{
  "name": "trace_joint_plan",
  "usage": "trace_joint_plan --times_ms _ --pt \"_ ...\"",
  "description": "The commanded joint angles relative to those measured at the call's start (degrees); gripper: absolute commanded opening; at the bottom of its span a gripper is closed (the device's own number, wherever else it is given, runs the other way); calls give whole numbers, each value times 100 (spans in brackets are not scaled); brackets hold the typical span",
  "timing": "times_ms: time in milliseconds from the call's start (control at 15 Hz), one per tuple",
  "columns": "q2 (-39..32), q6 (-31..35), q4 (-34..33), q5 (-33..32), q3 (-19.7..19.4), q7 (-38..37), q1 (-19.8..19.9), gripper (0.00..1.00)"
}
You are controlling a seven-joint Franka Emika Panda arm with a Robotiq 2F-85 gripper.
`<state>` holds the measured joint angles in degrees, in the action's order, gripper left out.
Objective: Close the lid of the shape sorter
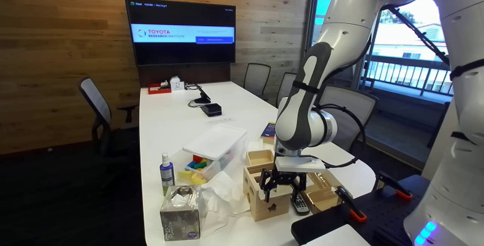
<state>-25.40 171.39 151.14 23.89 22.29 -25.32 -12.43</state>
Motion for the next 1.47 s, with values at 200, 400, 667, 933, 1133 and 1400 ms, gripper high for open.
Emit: trace_joint_plan --times_ms 200,400,667,933,1133,1400 --pt "-301 200 -280 -348 -520 255 -263 100" --pt "-303 200 -374 -687 -923 228 -519 100" --pt "-386 295 -517 -1092 -1472 195 -883 100" --pt "-584 412 -729 -1369 -1875 220 -1139 100" --pt "-673 386 -880 -1490 -1989 274 -1217 100" --pt "-632 596 -808 -1475 -1601 613 -838 100"
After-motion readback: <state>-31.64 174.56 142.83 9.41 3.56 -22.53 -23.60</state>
